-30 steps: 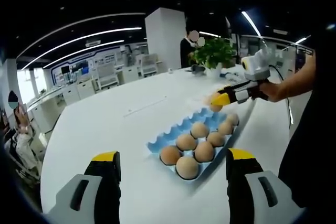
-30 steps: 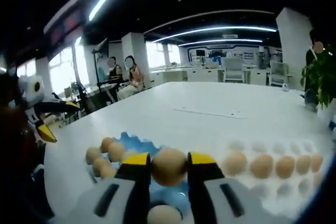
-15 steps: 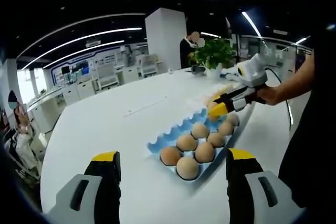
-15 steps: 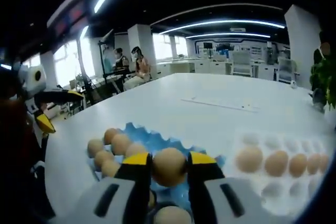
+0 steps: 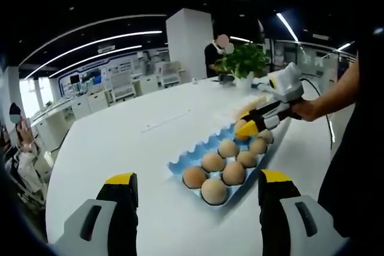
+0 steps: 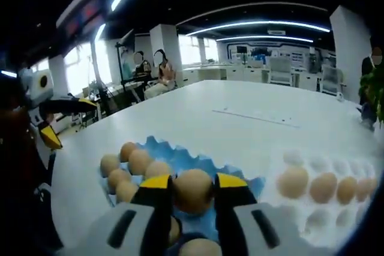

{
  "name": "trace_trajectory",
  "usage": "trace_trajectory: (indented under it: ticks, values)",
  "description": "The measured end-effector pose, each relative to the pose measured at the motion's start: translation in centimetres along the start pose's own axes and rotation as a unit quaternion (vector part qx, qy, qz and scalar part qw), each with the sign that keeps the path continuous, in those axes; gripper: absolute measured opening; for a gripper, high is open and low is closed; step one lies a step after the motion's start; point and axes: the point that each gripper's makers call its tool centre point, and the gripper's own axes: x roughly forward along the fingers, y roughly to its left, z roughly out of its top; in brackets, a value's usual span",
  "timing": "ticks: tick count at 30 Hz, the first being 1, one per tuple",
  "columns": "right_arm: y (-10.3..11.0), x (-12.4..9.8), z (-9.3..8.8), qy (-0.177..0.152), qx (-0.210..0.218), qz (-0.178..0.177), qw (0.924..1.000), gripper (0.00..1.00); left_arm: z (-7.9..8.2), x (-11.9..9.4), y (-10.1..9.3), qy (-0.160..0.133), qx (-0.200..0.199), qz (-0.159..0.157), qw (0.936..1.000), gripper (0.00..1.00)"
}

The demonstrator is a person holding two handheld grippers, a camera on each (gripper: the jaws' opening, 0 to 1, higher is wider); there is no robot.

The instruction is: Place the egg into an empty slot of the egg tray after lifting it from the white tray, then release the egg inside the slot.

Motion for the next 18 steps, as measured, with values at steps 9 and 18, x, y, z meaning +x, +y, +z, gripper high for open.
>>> trace_trajectory:
  ticks: [9, 18]
  values:
    - [0.2, 0.6, -0.5, 0.008, 0.022, 0.009, 0.9997, 0.27, 0.0, -0.1, 0.0, 0.001, 0.000, 0.001, 1.0000, 0.84]
    - [0.4, 0.8, -1.3, 0.020, 0.029, 0.016, 0.9992, 0.27, -0.1, -0.2, 0.0, 0.002, 0.000, 0.002, 1.0000, 0.84]
